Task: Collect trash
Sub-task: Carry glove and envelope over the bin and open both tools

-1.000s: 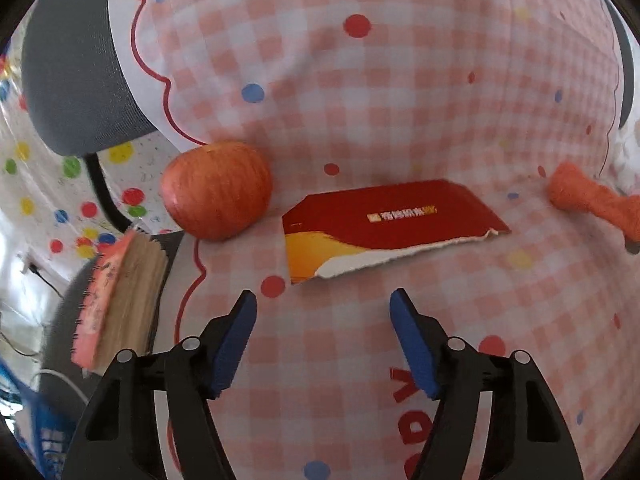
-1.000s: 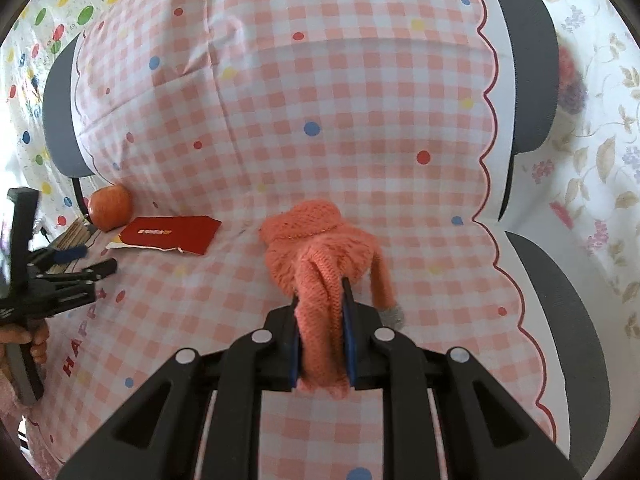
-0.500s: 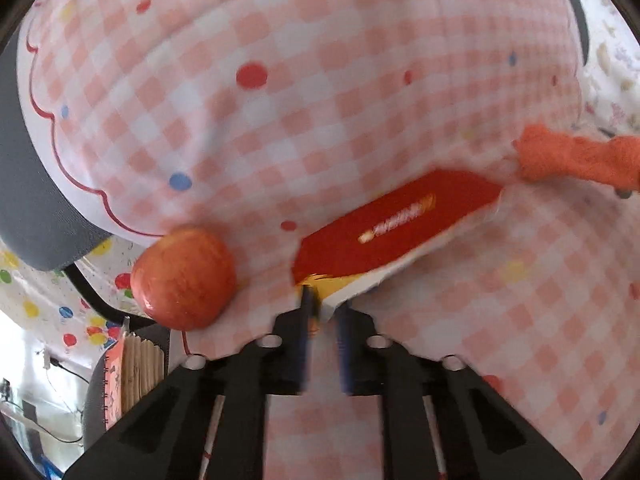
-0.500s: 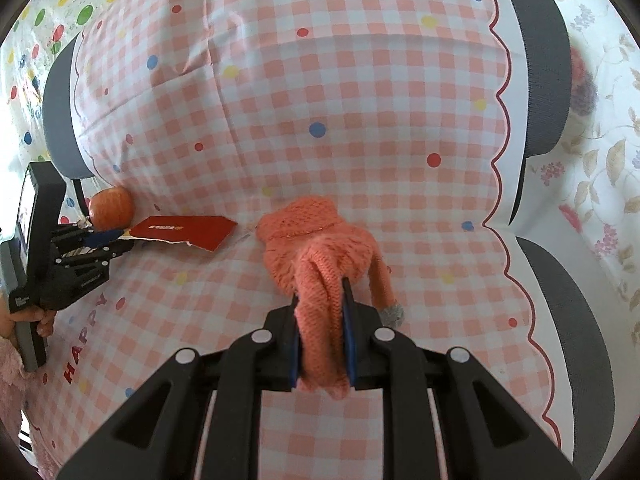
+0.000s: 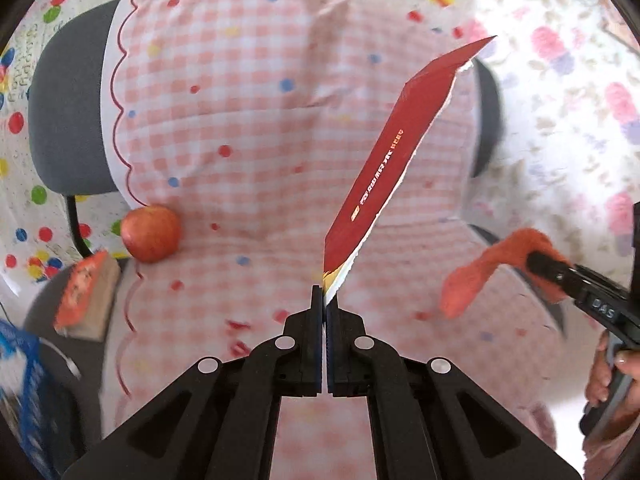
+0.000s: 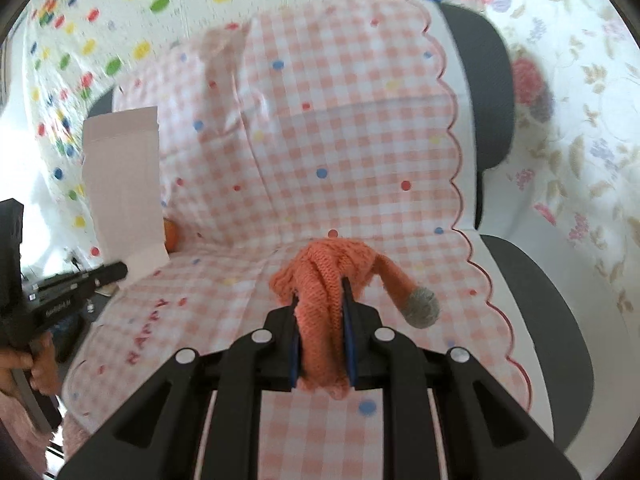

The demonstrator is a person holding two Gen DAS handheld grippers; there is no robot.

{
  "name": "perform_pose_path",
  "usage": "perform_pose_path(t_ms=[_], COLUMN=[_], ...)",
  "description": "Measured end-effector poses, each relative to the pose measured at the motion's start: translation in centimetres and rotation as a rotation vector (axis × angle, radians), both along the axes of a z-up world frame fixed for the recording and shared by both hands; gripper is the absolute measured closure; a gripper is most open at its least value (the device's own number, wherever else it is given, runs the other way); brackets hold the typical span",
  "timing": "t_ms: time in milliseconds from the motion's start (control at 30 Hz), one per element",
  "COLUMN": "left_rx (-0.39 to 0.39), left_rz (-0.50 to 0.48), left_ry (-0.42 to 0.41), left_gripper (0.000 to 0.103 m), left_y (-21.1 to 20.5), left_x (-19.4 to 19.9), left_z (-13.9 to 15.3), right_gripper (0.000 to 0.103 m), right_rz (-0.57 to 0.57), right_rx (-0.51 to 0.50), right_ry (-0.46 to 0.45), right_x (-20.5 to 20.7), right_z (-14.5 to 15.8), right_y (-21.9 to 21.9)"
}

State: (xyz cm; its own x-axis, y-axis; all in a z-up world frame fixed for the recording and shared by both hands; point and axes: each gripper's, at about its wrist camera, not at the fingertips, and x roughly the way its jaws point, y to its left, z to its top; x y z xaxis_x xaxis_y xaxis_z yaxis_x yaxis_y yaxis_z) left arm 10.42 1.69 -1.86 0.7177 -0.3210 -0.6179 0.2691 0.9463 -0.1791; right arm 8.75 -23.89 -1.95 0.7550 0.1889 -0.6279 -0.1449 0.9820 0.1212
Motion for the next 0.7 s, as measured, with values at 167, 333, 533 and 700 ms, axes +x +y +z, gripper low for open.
perform_pose_path(t_ms=[167, 333, 533, 700], left_rx=[-0.042, -0.067, -0.077, -0.079], left_rz=[-0.070, -0.180, -0.299, -0.405], left_ry=[-0.018, -0.014, 0.004, 0.030], left_gripper=[0.102, 0.102, 0.102, 0.102], left_y=[-3.4, -8.3, -13.4, -17.2], left_x=[-3.9, -7.3, -11.5, -14.7], left_z=[0.0, -0.3, -1.1, -2.3], right_gripper=[0.087, 0.087, 0.087, 0.087], right_rz=[-0.057, -0.118, -0.208, -0.288], right_rx=[0.014, 0.009, -0.002, -0.015], right_ry=[-0.030, -0.056, -0.063, -0.049], right_x=[-4.1, -8.2, -14.4, -19.1], right_z=[1.2, 1.8, 1.7, 1.0], right_y=[-2.7, -5.2, -8.9, -11.7])
